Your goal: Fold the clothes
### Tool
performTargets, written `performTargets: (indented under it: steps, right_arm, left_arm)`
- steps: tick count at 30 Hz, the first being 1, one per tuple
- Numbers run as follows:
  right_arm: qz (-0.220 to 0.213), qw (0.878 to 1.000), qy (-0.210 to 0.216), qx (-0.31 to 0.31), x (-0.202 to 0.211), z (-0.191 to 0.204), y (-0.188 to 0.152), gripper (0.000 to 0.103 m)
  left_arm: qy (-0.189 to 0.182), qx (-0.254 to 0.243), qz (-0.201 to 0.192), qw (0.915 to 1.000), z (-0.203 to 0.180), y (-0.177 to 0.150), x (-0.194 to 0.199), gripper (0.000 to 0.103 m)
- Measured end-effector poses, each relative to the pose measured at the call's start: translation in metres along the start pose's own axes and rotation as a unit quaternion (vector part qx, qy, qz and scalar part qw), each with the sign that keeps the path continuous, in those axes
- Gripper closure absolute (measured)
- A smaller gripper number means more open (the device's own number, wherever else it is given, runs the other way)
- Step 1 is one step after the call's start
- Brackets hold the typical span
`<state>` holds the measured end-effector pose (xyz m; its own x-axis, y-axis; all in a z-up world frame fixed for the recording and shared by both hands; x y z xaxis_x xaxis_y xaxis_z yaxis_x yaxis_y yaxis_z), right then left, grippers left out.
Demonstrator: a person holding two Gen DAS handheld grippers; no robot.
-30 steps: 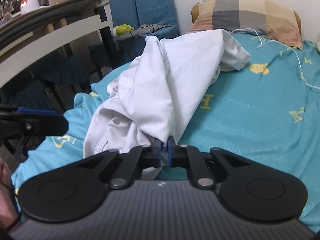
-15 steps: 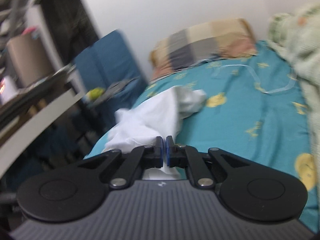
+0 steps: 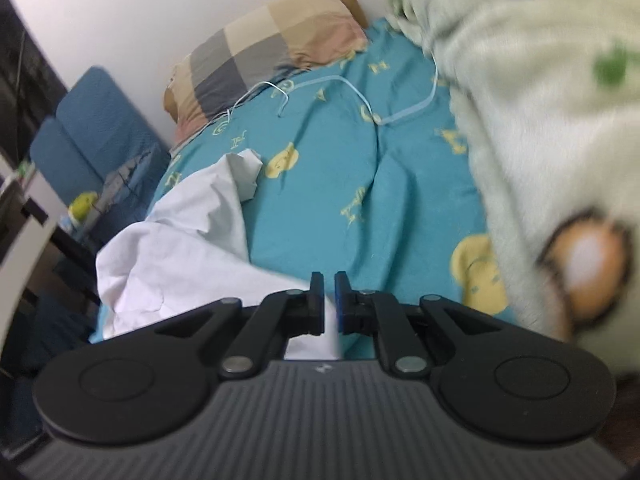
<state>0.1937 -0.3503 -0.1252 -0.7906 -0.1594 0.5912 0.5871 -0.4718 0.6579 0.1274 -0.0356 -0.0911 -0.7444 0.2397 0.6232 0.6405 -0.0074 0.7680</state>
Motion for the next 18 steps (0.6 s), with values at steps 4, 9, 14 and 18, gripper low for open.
performTargets:
  steps: [4, 9, 14, 18]
  right_arm:
    - [0.014, 1.0, 0.011, -0.002, 0.023, -0.005, 0.008, 0.093]
    - [0.027, 0.999, 0.033, -0.001, 0.015, -0.001, 0.004, 0.092]
    - [0.077, 0.99, 0.101, 0.069, -0.018, 0.039, -0.022, 0.091]
    - [0.077, 0.97, 0.164, 0.162, -0.018, 0.081, -0.042, 0.066]
  left_arm:
    - [-0.024, -0.022, 0.013, 0.9994, -0.011, -0.003, -0.017, 0.052]
    - [-0.015, -0.072, 0.067, 0.995, -0.026, -0.019, -0.048, 0.057]
    - [0.007, -0.09, 0.063, 0.994, -0.022, -0.023, -0.043, 0.099]
    - [-0.02, -0.033, -0.029, 0.9988, -0.014, 0.008, 0.011, 0.1]
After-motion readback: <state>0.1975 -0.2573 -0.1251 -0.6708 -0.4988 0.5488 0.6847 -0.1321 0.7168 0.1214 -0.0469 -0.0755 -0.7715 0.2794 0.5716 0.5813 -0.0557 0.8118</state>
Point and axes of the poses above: each gripper's, at about its wrist camera, not at the fingertips, and x roughly against the way its jaws point, z to its left, y to its top, the point moved 6 cm from there along -x, roughly the way its jaws point, and after that the axes turned 5 degrees about y, right-handed, at the moved point
